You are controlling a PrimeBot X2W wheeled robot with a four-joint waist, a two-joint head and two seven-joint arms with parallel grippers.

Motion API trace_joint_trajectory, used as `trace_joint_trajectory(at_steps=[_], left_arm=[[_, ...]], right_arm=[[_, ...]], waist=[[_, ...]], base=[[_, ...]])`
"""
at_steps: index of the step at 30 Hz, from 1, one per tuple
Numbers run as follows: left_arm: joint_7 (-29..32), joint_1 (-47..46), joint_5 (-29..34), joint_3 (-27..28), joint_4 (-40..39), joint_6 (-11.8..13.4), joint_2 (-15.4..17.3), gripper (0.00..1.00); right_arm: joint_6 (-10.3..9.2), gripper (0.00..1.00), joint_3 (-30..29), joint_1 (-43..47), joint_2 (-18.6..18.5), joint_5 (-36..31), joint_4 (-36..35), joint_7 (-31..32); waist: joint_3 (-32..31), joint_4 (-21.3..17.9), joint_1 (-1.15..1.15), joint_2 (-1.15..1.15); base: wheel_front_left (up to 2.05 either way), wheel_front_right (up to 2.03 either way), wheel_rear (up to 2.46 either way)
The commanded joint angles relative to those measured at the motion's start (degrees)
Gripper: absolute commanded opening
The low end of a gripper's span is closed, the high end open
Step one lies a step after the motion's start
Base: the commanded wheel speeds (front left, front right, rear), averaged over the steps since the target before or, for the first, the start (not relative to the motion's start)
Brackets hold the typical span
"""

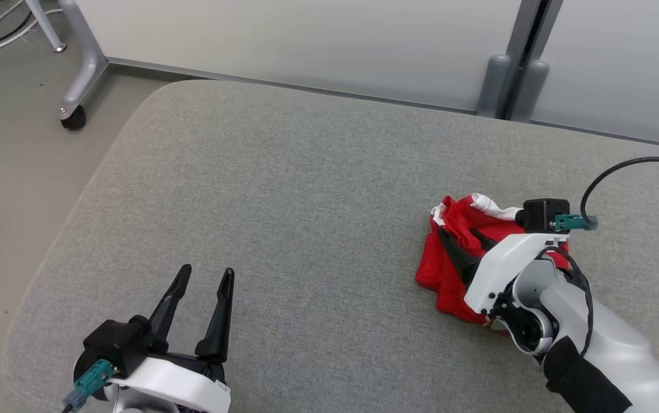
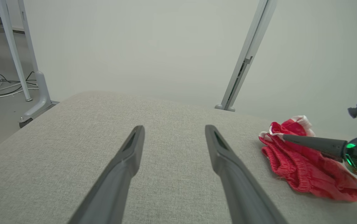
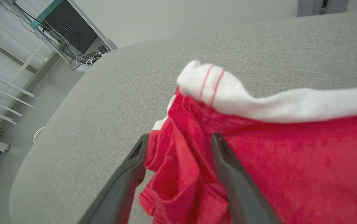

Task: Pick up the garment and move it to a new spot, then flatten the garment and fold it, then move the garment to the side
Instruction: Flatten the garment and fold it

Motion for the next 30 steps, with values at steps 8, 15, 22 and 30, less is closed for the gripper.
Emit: trace_joint_trajectory(at_steps=[8,15,22,30], left_arm=[[-0.4,-0.1,-0.1,1.1,-0.1,0.3,0.6,1.0],[-0.5,0.3,0.2,1.9,-1.0,0.8,1.0,1.0],[-0.6,1.4,0.6,2.9,-2.1,1.5,0.9,1.0],[-0.6,1.3,1.0,3.4,-2.7,1.4,0.6,1.0]], right_arm=[[0.02,1.0,2.7,2.2,-2.6,2.6,-10.0,0.0],[0.02,1.0,0.6,3.7,-9.3,-0.1,-19.9,-7.5],[0.02,1.0,-8.0,7.5,-14.0,-6.1,-21.8,-12.8],[0.02,1.0,-15.6,12.2,-12.6,-12.2,-21.7,-13.5]], waist=[[-1.8,-4.2,0.0,0.0],[-2.2,-7.6,0.0,0.0],[-2.4,-10.9,0.0,0.0],[-1.8,-12.6,0.0,0.0]], base=[[0.0,0.0,0.0],[0.0,0.0,0.0],[0.0,0.0,0.0],[0.0,0.0,0.0]])
